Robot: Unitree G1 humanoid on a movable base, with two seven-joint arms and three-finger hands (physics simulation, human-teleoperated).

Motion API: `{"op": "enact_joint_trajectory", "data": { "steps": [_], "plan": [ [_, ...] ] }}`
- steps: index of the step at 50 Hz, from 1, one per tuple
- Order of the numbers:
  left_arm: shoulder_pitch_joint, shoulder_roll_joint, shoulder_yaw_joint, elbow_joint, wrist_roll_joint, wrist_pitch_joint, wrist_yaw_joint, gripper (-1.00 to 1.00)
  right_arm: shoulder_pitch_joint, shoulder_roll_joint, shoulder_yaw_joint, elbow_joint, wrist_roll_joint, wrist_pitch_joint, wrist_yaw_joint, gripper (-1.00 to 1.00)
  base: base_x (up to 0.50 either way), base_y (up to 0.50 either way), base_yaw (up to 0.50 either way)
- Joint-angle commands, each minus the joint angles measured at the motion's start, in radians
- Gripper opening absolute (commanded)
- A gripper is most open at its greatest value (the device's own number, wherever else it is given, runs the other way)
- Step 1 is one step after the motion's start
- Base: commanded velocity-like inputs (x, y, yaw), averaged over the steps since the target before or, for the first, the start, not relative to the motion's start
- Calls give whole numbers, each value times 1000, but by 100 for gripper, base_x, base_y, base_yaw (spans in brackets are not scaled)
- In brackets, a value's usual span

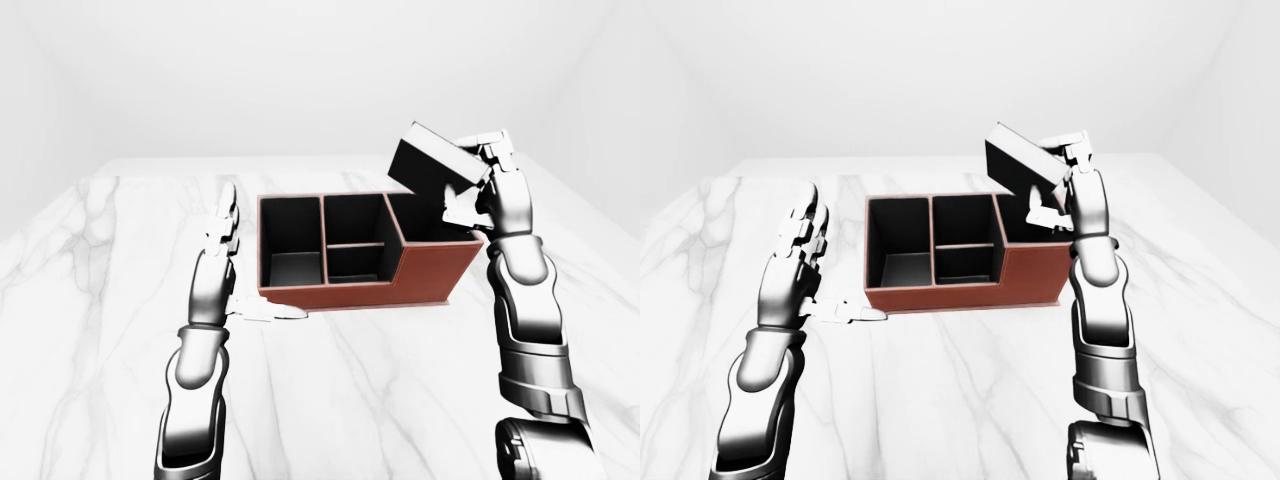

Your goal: Pick up the book and place it in the right compartment of the caddy.

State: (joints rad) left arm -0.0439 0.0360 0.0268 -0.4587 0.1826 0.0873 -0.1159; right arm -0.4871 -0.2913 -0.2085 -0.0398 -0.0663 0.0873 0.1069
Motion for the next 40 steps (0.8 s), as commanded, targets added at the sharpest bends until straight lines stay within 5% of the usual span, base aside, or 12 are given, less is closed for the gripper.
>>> {"op": "enact_joint_trajectory", "data": {
  "steps": [1, 40],
  "plan": [
    [0, 0, -1, -9, -2, 0, -2, 100, -48, -30, -19, 99, 87, 0, -22, -100, 0, 0, 0],
    [-1, -1, -3, -9, -2, 0, -2, 100, -97, -76, -27, 276, 70, 0, -12, -100, 0, 0, 0]
  ]
}}
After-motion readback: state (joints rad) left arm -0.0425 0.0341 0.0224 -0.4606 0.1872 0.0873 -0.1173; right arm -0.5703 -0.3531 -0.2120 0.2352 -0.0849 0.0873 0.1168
